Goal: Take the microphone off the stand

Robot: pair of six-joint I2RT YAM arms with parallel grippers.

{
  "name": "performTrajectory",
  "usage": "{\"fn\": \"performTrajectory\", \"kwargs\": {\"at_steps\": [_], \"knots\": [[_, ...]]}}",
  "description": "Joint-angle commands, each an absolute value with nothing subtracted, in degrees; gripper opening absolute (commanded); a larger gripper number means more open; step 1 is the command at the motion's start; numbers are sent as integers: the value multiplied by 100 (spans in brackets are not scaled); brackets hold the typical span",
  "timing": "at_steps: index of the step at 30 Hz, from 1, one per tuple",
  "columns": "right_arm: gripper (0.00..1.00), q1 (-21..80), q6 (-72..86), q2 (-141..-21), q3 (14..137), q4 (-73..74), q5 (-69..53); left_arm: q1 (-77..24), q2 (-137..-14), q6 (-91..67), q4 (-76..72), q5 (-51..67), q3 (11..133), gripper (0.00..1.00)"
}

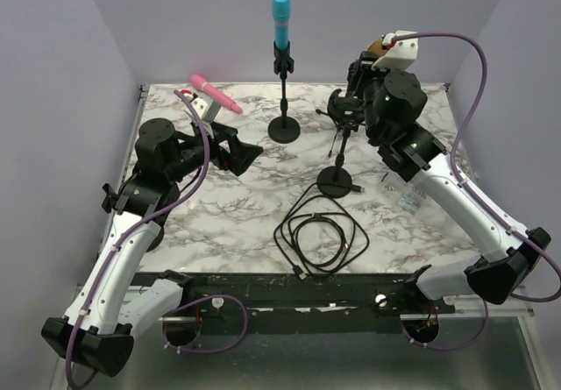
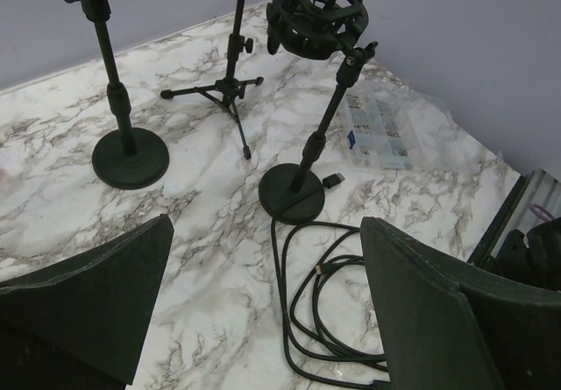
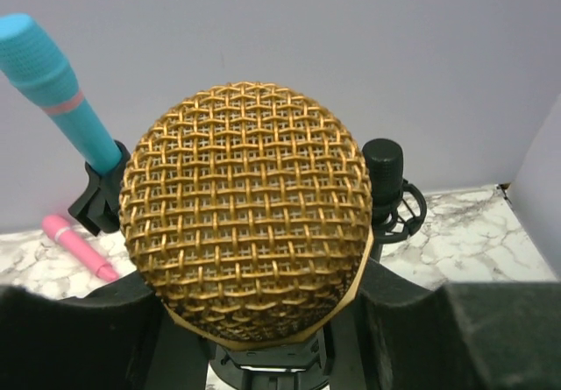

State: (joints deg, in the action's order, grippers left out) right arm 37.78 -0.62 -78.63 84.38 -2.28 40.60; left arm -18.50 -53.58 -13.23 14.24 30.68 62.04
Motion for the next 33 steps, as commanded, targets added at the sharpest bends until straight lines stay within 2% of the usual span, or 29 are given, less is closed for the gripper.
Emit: {"fn": "performTrajectory", "kwargs": {"at_steps": [1, 7, 15, 17, 22, 29, 33], "knots": [[17, 3767, -94, -7666, 9057, 469, 3822, -1881, -5405, -1230, 1336, 3236, 6162, 91], [17, 3770, 443, -7207, 9264, 1591, 2889, -1881, -5423, -1239, 1321, 3308, 6164, 91], [1, 3770, 1406, -6684, 8766, 3000, 667, -1936, -5556, -1421, 1151, 3642, 6124, 91], [1, 3771, 1615, -6687, 8513, 3180, 64, -2056, -5612, -1441, 1077, 3744, 6093, 91], [1, 3770, 2038, -6536, 7396, 2673, -1475, -2650, -5892, -1314, 1053, 3952, 6069, 90], [1, 3770, 2541, -6253, 6124, 1781, -2085, -3692, -6207, -1215, 1171, 3842, 6061, 89], [1, 3772, 2889, -6129, 5819, 1391, -2409, -3887, -6379, -2032, 782, 3708, 5735, 78]]}}
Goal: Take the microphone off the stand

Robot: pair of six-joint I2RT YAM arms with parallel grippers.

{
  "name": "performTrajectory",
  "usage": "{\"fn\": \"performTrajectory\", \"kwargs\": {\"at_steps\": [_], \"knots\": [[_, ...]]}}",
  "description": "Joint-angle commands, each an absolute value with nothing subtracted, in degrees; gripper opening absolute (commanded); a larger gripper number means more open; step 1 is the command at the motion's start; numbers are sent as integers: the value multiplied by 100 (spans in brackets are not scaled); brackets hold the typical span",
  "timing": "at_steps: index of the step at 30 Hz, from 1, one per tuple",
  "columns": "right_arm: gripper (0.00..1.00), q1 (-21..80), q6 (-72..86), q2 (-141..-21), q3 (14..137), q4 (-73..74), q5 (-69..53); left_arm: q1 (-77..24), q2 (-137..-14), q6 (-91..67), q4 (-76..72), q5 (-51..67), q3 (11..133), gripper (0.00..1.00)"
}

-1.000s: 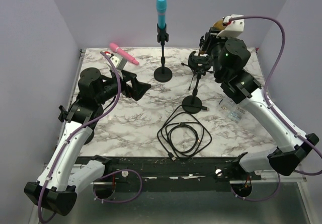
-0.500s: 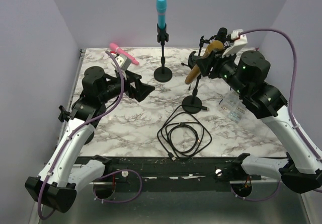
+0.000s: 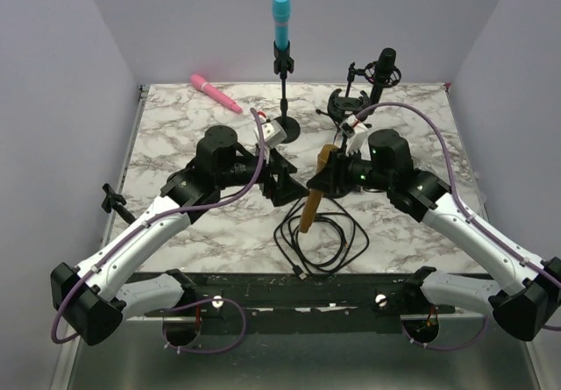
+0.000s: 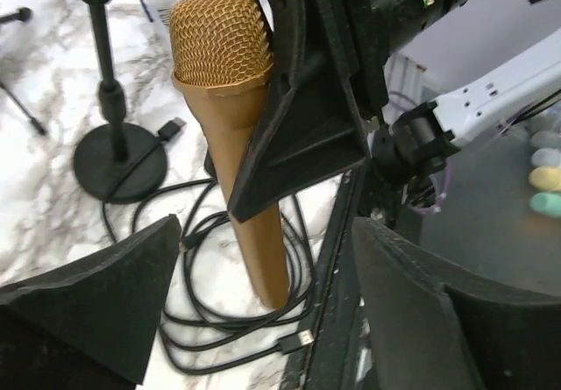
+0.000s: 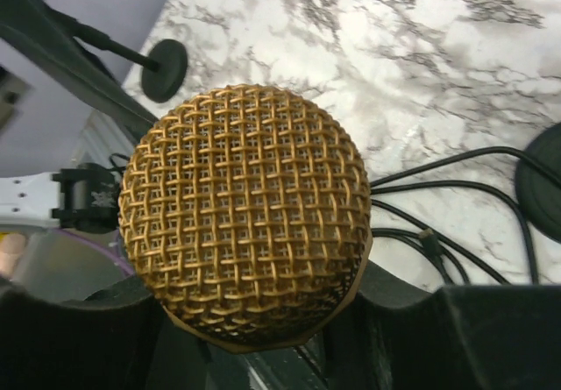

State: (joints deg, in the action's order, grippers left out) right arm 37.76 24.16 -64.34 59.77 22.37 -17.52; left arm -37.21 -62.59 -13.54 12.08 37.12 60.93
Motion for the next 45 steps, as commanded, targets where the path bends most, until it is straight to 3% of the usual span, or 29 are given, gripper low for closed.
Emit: {"fn": "performTrajectory", "kwargs": {"at_steps": [1, 5, 9, 14, 21, 33, 35, 40, 43, 45], "knots": [[1, 3770, 2985, -6081, 5758, 1317, -2426, -3890, -6329, -2265, 607, 3601, 5535, 76], [1, 3769, 3375, -5933, 5400, 892, -2434, -3989, -5883, -2851, -300, 2977, 4574, 86], [1, 3771, 3583, -6061, 5209, 492, -2750, -4196, -5684, -2966, -346, 2489, 4344, 87], [1, 3764, 3614, -6200, 5192, 389, -2815, -4278, -5724, -2875, -10, 2203, 4507, 82], [1, 3771, 3782, -6218, 4919, -106, -2809, -4381, -6111, -2903, 392, 1962, 4712, 68], [1, 3779, 4066, -6152, 4529, -576, -2935, -4430, -6431, -2921, 604, 2003, 5047, 58], [1, 3778, 4057, -6151, 4514, -573, -2907, -4430, -6412, -2968, 531, 2020, 4990, 51], [1, 3779, 4016, -6152, 4578, -484, -2877, -4430, -6431, -2929, 535, 1967, 4954, 23], [16, 3779, 3976, -6105, 4610, -396, -2783, -4430, -6469, -2941, 531, 1911, 4966, 0], [27, 3777, 3912, -6072, 4646, -281, -2658, -4434, -6474, -3000, 464, 1890, 4928, 0]]}}
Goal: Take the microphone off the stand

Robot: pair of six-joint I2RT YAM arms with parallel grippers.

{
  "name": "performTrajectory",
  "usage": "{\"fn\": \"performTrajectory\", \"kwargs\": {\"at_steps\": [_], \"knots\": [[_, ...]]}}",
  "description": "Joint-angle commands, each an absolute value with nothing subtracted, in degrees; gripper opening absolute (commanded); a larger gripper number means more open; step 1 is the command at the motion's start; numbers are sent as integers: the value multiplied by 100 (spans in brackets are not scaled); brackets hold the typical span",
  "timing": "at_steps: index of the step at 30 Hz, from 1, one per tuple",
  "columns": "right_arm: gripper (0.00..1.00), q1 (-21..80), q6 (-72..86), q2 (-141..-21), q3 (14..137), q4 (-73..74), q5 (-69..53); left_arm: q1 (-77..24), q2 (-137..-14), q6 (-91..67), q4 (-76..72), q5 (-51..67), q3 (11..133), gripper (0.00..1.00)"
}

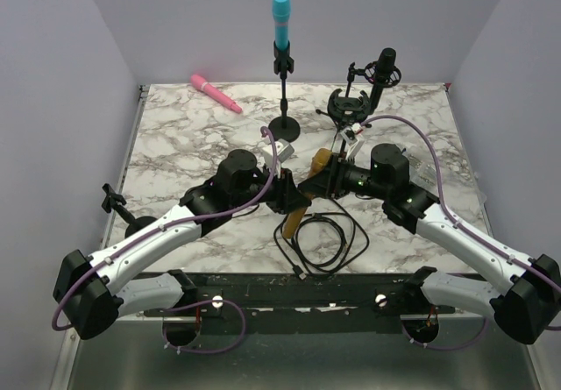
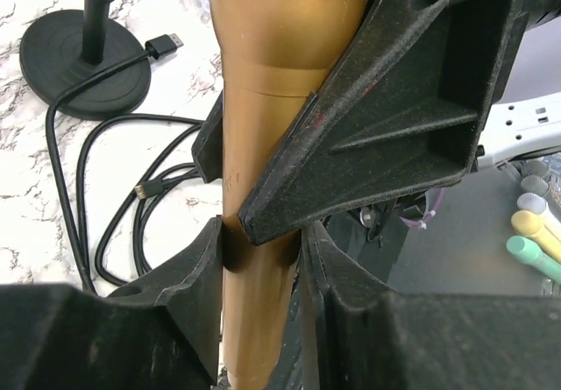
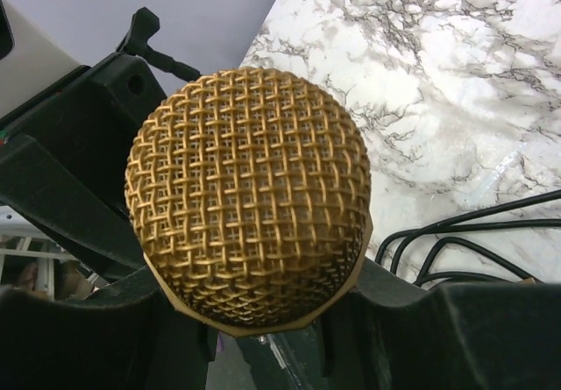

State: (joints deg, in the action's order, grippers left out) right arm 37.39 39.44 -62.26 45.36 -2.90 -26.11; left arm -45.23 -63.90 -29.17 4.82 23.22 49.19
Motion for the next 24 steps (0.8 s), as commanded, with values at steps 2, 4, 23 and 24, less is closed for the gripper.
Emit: {"fn": "performTrajectory", "kwargs": {"at_steps": [2, 4, 23, 24], "knots": [[46, 3778, 3836, -6030, 4705, -94, -2433, -4430, -6441, -3055, 431, 1875, 4884, 0], [71, 3773, 3778, -5996, 4781, 271, -2046, -4430, -6372, -3076, 468, 1807, 4829, 0], [91, 3770, 3445, -5383, 4925, 1148, -677, -2921, -6376, -4593, 2809, -75, 4769, 0], [91, 3770, 3435, -5374, 4917, 1168, -668, -2682, -6541, -4714, 2967, -85, 4897, 0]]}}
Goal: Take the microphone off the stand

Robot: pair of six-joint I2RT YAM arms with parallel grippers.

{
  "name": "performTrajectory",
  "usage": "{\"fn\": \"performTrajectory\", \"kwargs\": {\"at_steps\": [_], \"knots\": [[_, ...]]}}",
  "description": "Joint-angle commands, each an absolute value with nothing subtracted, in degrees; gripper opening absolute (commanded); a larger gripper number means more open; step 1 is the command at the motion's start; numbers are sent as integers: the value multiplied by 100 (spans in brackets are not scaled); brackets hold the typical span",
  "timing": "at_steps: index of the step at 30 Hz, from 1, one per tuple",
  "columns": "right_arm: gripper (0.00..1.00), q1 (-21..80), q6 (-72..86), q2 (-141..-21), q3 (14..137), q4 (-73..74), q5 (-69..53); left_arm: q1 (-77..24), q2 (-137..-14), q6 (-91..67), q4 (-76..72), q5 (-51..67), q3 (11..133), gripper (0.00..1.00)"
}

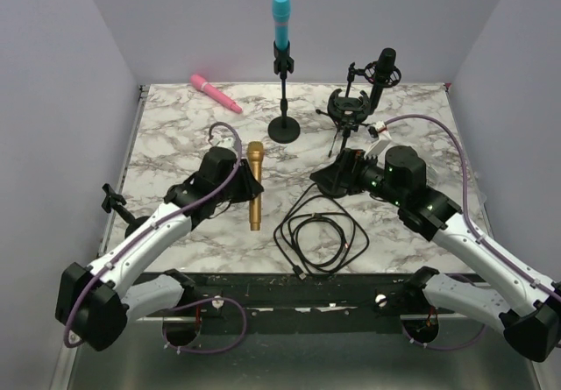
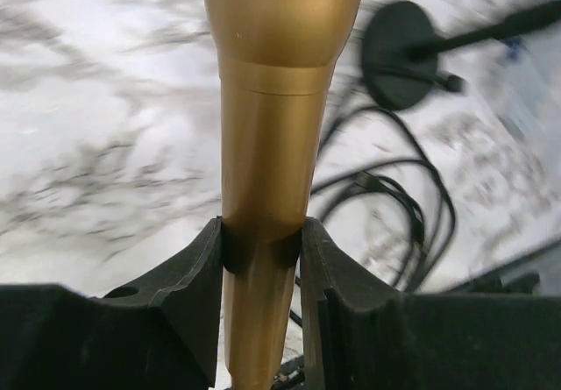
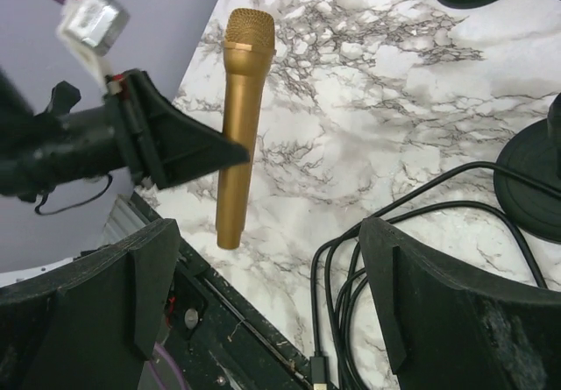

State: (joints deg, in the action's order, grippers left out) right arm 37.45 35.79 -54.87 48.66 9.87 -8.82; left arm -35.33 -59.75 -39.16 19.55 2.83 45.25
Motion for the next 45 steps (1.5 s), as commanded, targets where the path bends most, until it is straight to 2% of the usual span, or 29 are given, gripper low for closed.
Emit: {"fn": "performTrajectory", "kwargs": {"at_steps": [1, 5, 11, 17, 26, 33, 39, 43, 45], "knots": [[91, 3770, 3431, -5361, 4901, 1185, -659, -2510, -6745, -4909, 3148, -281, 5039, 0], [91, 3770, 3417, -5305, 4912, 1259, -668, -1980, -7765, -5565, 4316, -1219, 6129, 0], [91, 3766, 3404, -5144, 4883, 1360, -638, -1135, -9241, -5983, 4948, -1050, 7664, 0], [91, 3764, 3451, -4987, 4847, 1458, -727, -536, -10330, -6793, 5001, -1093, 8767, 0], [91, 3771, 3392, -4827, 4891, 1623, -648, -368, -12242, -6537, 4448, -976, 11348, 0], [91, 3766, 3461, -4677, 4841, 1656, -519, -52, -13094, -6784, 2956, -9, 11742, 0], [90, 3771, 3475, -4619, 4734, 1715, -381, 220, -13330, -7136, 2524, -8, 11620, 4], [90, 3768, 3495, -4618, 4742, 1794, -325, 456, -13649, -7330, 2489, 567, 11675, 5], [90, 3772, 3523, -4587, 4739, 1801, -317, 516, -13680, -7245, 2285, 653, 11627, 9]]}}
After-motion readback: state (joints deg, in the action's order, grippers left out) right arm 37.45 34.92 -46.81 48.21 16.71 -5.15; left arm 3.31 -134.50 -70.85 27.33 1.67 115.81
